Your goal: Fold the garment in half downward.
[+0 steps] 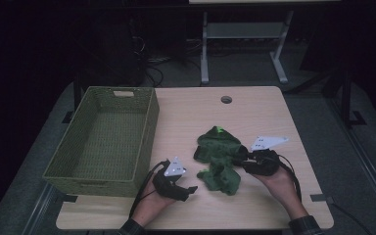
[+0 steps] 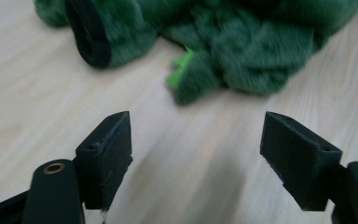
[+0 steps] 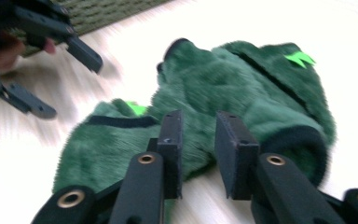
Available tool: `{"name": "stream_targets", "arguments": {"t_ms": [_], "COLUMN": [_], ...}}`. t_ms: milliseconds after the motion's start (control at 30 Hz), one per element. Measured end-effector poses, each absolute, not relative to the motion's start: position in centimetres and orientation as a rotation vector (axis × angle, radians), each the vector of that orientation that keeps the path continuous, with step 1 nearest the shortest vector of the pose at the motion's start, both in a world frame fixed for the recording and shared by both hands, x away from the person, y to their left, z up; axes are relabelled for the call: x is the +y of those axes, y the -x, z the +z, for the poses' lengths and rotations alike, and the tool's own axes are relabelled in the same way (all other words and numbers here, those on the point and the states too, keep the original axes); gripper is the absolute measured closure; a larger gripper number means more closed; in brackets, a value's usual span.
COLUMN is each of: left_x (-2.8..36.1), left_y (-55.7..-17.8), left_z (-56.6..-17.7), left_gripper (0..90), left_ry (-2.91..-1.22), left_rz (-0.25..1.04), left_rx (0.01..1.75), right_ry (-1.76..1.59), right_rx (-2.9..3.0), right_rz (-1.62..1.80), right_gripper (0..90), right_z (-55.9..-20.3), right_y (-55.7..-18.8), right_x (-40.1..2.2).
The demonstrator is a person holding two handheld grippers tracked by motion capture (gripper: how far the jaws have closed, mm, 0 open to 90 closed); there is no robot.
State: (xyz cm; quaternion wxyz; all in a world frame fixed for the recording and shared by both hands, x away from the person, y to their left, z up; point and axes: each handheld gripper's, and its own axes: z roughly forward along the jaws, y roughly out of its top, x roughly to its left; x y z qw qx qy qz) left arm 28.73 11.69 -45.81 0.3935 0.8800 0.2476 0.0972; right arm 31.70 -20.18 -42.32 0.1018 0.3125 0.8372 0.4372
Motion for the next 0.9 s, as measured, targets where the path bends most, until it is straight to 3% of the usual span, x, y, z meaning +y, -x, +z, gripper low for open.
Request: {"name": "stream_targets", "arguments": {"t_ms": [533,900], "left_x": [11.1,9.7], "left_y": [-33.0,-36.2], "left_z": [-43.2,-42.8], "left_gripper": [44.3,50.3], "left_ry": [-2.164,-2.156], "left_rz": [0.27,0.277], "left_rx": [0.693,0.712], "right_ry": [-1.047,-1.071], "right_rx": [2.383,2.389], "right_rz": [1.301,1.255], "right_gripper": [62.7,61.2], "right_z": [-41.2,-41.1], "right_y": [-35.3,-37.8], "right_x": [-23.0,-22.8]}}
